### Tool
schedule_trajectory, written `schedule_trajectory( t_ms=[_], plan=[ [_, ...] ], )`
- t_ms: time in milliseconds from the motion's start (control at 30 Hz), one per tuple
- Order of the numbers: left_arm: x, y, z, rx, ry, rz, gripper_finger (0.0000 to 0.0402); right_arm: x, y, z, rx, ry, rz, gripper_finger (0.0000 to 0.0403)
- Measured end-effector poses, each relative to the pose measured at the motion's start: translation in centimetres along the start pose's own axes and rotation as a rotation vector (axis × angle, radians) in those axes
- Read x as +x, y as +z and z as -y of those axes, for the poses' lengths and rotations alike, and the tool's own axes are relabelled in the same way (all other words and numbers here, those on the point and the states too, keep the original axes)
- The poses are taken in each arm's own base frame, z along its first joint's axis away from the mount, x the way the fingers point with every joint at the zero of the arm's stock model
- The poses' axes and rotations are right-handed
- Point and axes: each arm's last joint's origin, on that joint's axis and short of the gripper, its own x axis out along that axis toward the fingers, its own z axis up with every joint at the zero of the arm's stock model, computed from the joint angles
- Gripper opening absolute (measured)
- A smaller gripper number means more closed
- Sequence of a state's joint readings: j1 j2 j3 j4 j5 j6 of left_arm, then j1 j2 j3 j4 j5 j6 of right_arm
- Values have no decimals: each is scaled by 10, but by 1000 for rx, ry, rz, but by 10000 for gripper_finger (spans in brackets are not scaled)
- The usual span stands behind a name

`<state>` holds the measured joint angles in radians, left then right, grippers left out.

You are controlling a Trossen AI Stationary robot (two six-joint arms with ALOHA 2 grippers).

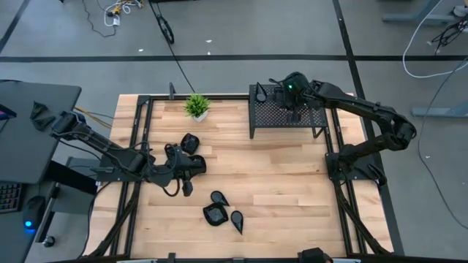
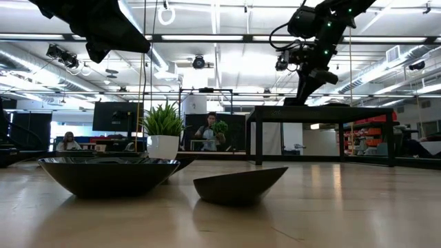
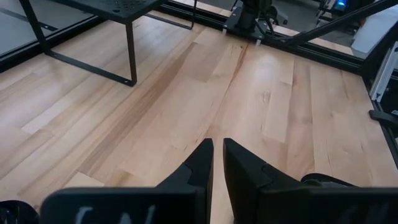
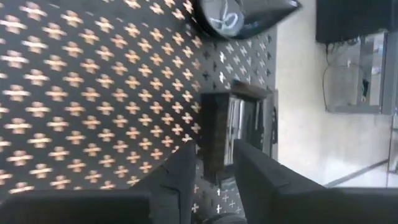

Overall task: Pick & Place Mini shaped plates
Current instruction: Stack the black square plate on top of the black square plate on the shelf

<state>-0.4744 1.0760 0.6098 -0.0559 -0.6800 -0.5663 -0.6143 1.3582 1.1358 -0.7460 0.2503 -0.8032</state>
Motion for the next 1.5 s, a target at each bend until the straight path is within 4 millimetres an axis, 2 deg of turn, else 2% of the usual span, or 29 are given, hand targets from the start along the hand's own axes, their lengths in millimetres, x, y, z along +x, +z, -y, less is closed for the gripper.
schedule_trajectory(
  t_ms=[133, 267, 567, 800, 1067, 1500],
  plan=[
    [0, 0, 0, 0, 0, 0, 39, -8, 2, -4, -18, 7, 21, 110],
    [0, 0, 0, 0, 0, 0, 39, -13, 3, -6, -18, 1, 39, 94],
    [0, 0, 0, 0, 0, 0, 39, -10, -3, 3, 83, 25, 83, 35],
    [0, 0, 0, 0, 0, 0, 39, -8, -6, 7, 122, 20, 74, 8],
    [0, 0, 0, 0, 0, 0, 39, 1, -4, 6, 119, 40, 53, 9],
    [0, 0, 0, 1, 0, 0, 39, 1, -5, 8, 95, -14, 12, 6]
  ],
)
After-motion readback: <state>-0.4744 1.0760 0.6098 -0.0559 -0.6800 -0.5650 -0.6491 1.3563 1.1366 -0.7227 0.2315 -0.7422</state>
